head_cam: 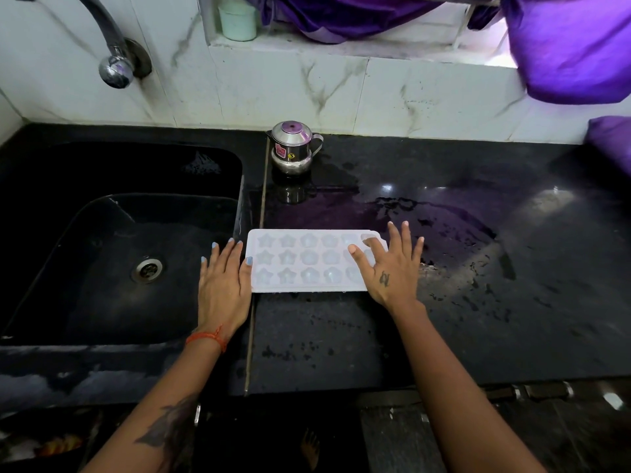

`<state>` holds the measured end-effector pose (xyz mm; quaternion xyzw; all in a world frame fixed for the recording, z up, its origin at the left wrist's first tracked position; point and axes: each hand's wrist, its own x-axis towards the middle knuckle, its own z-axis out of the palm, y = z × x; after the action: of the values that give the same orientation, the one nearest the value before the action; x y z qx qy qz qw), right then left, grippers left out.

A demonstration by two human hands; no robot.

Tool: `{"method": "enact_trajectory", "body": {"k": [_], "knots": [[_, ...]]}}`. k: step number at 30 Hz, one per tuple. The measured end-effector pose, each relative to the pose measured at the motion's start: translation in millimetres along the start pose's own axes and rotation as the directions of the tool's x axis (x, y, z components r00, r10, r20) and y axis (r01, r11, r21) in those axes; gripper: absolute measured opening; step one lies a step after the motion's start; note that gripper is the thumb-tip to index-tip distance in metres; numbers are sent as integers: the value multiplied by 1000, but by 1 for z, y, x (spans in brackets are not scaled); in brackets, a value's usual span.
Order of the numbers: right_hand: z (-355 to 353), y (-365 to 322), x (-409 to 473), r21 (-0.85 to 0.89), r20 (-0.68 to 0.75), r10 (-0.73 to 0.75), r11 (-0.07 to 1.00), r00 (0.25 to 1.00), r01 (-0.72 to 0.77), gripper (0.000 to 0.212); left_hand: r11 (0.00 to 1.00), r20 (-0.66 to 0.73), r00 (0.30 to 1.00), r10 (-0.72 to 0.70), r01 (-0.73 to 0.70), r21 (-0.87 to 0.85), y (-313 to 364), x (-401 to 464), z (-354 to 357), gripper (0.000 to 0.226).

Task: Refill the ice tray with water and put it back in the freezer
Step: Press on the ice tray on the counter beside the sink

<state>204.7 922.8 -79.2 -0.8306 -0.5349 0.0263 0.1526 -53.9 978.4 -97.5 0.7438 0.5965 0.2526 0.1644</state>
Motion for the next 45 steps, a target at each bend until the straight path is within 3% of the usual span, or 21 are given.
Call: {"method": "enact_trajectory", "body": {"k": [8, 26, 36, 45], "knots": [[3, 3, 0, 76, -17, -37, 996, 999, 38, 81, 1000, -3, 1000, 4, -5, -15, -1, -1, 0, 61], [2, 1, -1, 38, 12, 7, 999, 1000, -7, 82, 1000, 4, 1000, -4, 4, -5, 0, -2, 0, 62], [-3, -11, 6, 146, -160, -120, 979, 980, 144, 66, 1000, 1, 1000, -5, 5, -22, 0, -2, 0, 60], [4, -21, 13, 85, -122, -193, 975, 974, 204, 70, 999, -1, 1000, -8, 8, -32, -1, -1, 0, 61]]}}
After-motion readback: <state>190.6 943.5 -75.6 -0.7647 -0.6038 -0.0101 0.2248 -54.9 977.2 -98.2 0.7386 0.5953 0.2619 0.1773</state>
